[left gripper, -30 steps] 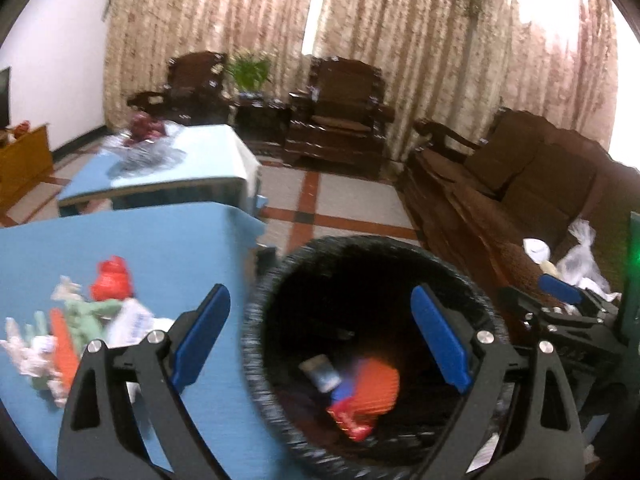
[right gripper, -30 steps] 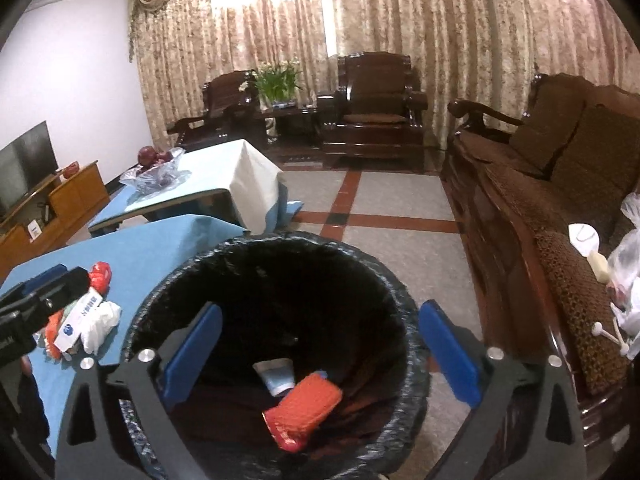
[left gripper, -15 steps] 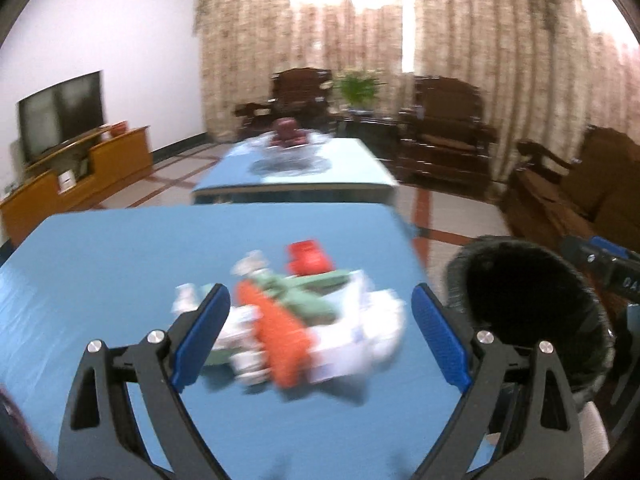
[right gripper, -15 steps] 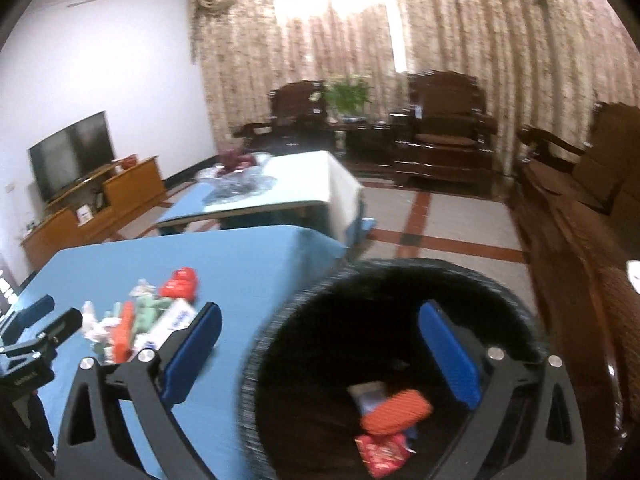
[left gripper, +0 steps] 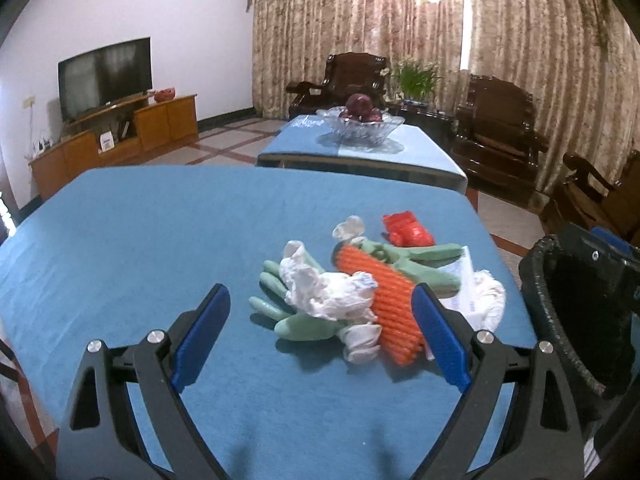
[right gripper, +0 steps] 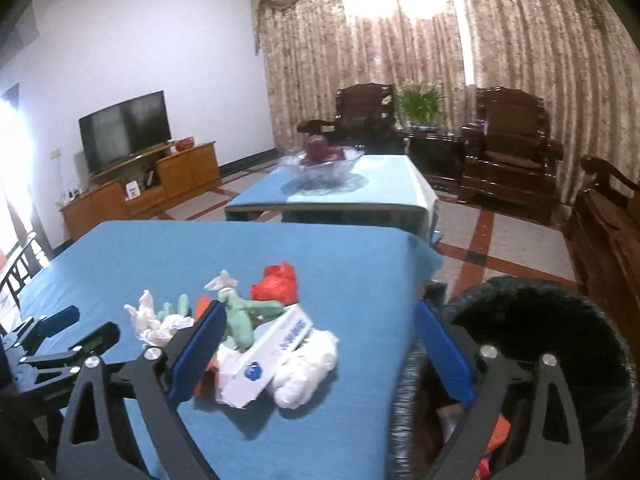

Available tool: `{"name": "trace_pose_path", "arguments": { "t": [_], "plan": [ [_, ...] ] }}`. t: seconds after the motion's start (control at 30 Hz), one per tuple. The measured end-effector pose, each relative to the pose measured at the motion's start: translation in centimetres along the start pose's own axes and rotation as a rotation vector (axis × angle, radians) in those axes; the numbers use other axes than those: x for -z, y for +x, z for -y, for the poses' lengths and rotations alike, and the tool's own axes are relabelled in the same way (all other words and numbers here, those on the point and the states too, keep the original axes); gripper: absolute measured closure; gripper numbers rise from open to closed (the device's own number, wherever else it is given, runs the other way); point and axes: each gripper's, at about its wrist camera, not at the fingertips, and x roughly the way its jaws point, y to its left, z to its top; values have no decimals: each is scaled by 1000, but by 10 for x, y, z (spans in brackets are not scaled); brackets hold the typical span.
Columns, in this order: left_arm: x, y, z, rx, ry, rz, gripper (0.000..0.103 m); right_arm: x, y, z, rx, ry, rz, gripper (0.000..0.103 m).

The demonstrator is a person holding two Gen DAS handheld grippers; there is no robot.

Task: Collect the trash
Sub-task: 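Return both tools to the table and grasp the white tissue with the left gripper, then grasp the long orange foam net with the right gripper while the left holds the tissue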

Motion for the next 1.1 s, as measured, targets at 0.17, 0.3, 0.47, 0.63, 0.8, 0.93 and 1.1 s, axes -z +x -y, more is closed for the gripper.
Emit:
{"name": "trace_pose_path", "arguments": {
  "t": [0.17,0.3,0.47,0.63,0.8,0.93,1.1],
  "plan": [
    [4,25,-5,5,-16,-32,14,7,12,-6,-4,-9,-30,21],
    [4,44,-6,4,-35,-57,14,10,20,-6,4,-12,-49,22],
    [6,63,-6,9,-45,-88,23,11,32,-8,5,-15,-68,22],
    [10,73,-6,45,-55,-116,52,13,41,-14,-3,-23,-85,22],
    [10,72,-1,93,-45,-114,79,14,45,-23,-19,-38,-93,22],
    [8,67,-5,104,-62,-97,88,14,45,-32,-43,-57,-92,23],
    [-1,46,-16,89,-91,-50,90,13,45,-44,-89,-72,-87,26]
  ]
}}
